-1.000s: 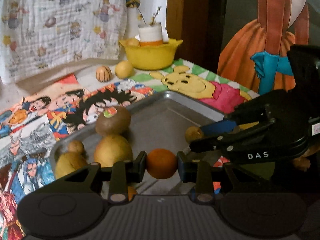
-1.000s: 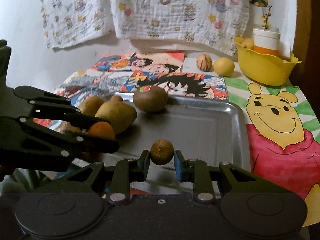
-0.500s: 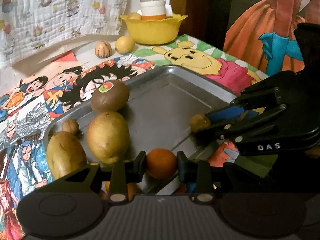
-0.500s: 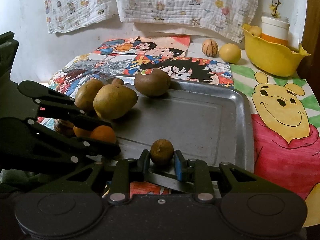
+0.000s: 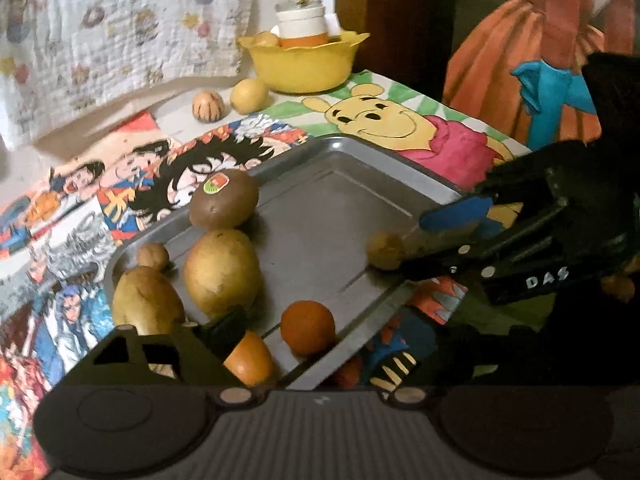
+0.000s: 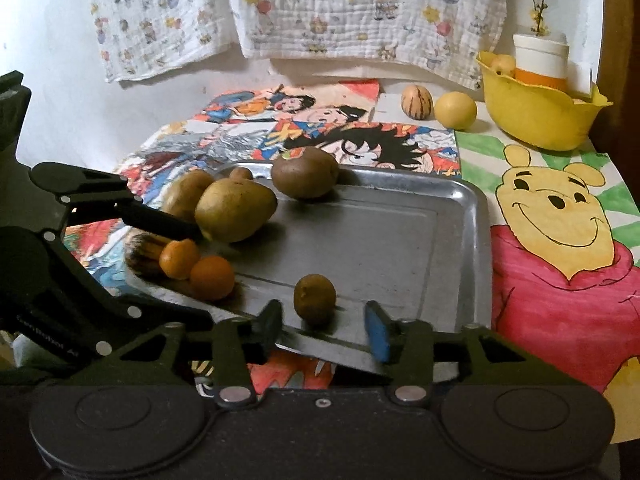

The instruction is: Organize fruits

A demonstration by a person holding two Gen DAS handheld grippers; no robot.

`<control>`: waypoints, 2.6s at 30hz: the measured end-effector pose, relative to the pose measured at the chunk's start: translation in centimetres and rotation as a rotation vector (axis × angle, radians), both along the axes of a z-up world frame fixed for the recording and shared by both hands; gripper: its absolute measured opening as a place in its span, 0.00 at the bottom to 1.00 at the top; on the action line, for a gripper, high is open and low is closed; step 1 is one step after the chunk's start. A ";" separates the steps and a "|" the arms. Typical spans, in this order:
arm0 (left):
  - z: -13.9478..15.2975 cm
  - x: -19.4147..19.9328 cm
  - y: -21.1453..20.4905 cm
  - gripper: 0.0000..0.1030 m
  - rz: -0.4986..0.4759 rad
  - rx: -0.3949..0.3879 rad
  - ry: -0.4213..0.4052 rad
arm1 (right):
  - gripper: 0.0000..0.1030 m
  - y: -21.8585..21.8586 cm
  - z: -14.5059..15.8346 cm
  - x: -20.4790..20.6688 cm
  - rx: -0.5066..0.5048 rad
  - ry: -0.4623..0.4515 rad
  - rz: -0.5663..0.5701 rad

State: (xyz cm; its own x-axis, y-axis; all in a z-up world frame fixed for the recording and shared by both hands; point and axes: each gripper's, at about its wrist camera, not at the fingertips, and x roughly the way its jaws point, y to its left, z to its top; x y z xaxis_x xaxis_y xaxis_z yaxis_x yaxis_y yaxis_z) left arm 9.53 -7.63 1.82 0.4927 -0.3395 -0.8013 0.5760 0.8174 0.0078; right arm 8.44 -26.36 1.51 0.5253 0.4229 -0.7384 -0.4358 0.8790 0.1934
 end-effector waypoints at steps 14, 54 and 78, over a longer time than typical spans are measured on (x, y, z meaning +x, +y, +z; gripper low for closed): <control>1.9 -3.3 5.6 0.99 0.130 -0.066 0.023 | 0.95 -0.4 1.6 -1.9 -0.071 -0.053 0.072; 3.0 11.8 9.0 1.00 0.285 0.069 -0.016 | 0.99 0.2 2.6 12.5 -0.132 -0.107 -0.077; -2.0 26.6 1.7 1.00 -0.128 0.088 -0.293 | 0.96 -5.2 -0.6 23.8 0.305 0.081 -0.589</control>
